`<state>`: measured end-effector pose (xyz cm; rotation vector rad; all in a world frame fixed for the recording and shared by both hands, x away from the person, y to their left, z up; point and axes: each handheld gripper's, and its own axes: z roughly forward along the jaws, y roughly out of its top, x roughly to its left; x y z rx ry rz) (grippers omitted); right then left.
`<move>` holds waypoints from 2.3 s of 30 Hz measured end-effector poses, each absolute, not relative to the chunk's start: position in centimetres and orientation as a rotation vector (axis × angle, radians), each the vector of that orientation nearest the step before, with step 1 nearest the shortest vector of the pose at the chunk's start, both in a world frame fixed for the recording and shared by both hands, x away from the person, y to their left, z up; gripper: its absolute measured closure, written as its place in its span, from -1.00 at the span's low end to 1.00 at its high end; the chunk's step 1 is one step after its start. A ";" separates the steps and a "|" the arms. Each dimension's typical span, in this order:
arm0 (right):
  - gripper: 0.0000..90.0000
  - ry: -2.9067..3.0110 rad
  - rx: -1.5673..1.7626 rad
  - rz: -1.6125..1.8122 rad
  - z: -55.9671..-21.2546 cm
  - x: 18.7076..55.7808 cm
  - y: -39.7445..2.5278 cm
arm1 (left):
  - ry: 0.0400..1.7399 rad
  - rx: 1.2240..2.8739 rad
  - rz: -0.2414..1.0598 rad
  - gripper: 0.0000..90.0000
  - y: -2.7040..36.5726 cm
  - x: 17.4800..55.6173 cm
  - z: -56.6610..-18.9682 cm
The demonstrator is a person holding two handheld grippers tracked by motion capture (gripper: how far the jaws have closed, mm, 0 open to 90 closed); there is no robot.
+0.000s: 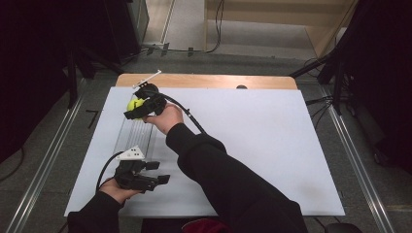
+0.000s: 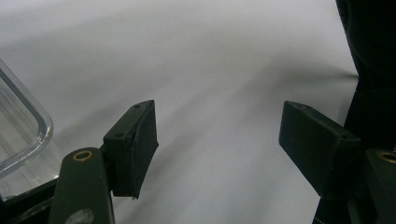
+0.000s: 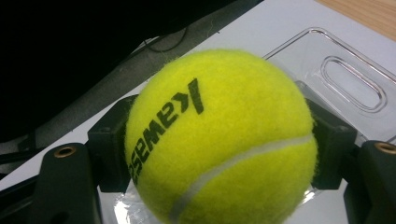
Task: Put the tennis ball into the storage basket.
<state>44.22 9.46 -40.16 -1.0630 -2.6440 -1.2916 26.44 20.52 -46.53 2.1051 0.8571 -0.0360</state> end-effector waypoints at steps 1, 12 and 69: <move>-0.48 -2.642 -1.063 -1.295 -40.3 44.3 9.5 | 0.857 2.105 -0.037 -0.36 20.5 26.4 -46.5; -0.48 -2.634 -1.077 -1.268 -41.1 44.6 9.8 | 0.856 2.104 -0.036 -0.36 20.6 26.5 -46.5; -0.68 -2.620 -1.038 -1.243 -42.7 43.9 9.5 | 0.861 2.107 -0.041 -0.36 20.6 26.5 -46.6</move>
